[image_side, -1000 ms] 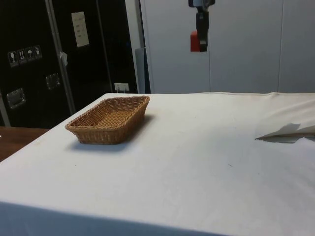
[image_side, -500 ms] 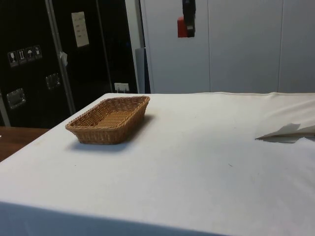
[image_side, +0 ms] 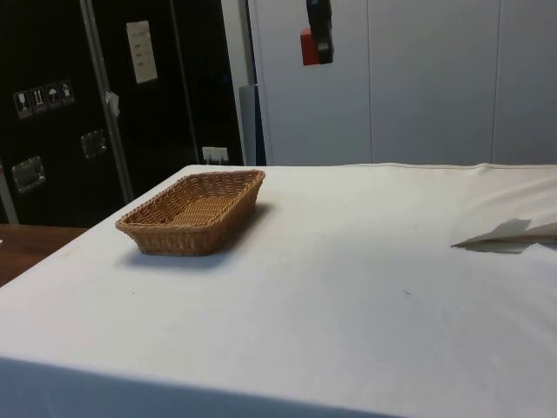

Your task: Pick up the cube and place it into the basket.

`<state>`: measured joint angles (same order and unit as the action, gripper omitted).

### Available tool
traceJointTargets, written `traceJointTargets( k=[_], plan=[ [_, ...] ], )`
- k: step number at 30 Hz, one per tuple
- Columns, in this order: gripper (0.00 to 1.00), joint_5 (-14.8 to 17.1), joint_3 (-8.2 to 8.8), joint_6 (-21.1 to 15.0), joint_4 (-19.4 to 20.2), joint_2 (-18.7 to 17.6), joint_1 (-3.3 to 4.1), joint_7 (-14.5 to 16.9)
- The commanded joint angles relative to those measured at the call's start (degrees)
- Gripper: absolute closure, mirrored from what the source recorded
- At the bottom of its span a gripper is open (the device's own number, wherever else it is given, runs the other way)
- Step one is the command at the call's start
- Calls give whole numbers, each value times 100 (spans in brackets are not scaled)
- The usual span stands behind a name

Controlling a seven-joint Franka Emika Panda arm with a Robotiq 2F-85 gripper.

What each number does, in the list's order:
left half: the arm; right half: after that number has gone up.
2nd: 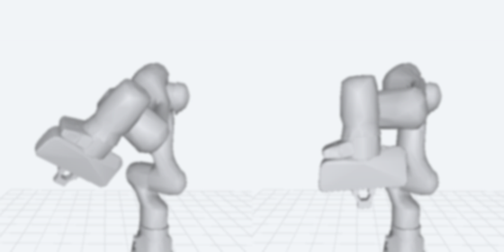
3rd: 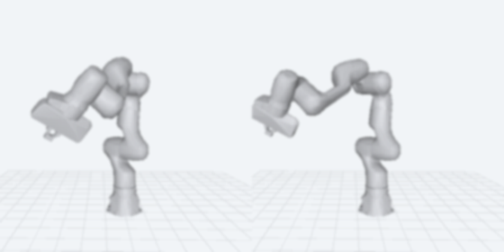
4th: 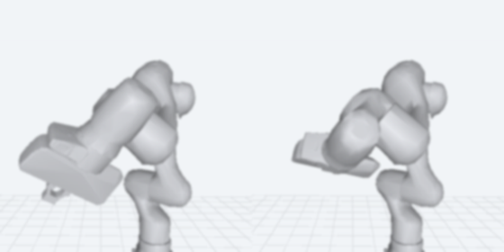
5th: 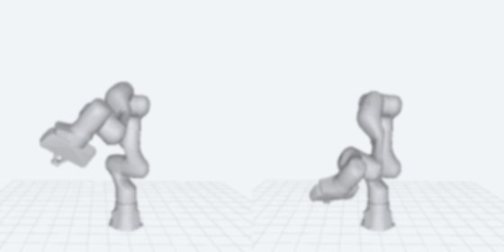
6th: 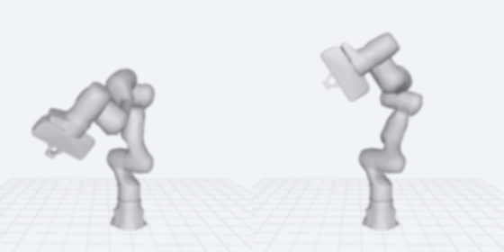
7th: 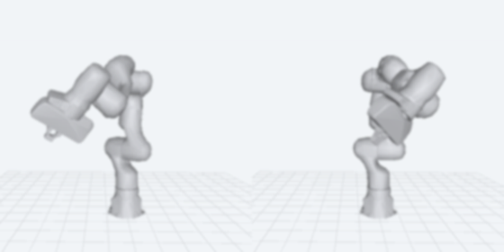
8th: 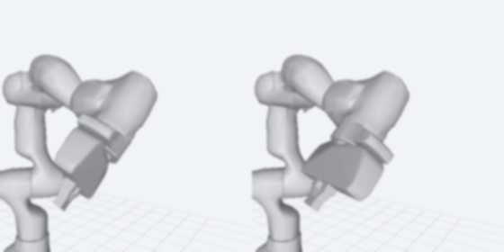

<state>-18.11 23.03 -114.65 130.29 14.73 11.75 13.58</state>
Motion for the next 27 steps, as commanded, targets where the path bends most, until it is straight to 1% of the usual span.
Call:
traceJointTargets(
  k=[1,5,6,7,9,14,15,16,18,23,24,25,27],
  plan=[
    [96,17,-46,143,-120,-115,17,-29],
    [96,23,-155,281,-327,-315,17,-63],
    [96,0,-138,201,-269,-258,0,-40],
    [96,29,-172,298,-372,-367,17,-63],
    [96,40,-212,315,-487,-493,11,-69],
    [96,115,-264,327,-688,-682,11,-86],
    [96,74,-252,258,-630,-642,0,-69],
    [96,132,-269,321,-728,-722,11,-92],
    [96,172,-304,315,-842,-831,11,-126],
    [96,235,-355,309,-1043,-1020,11,-206],
    [96,212,-367,258,-1043,-1026,0,-201],
    [96,258,-384,309,-1123,-1094,11,-235],
    [96,281,-407,315,-1209,-1169,11,-264]
  ],
)
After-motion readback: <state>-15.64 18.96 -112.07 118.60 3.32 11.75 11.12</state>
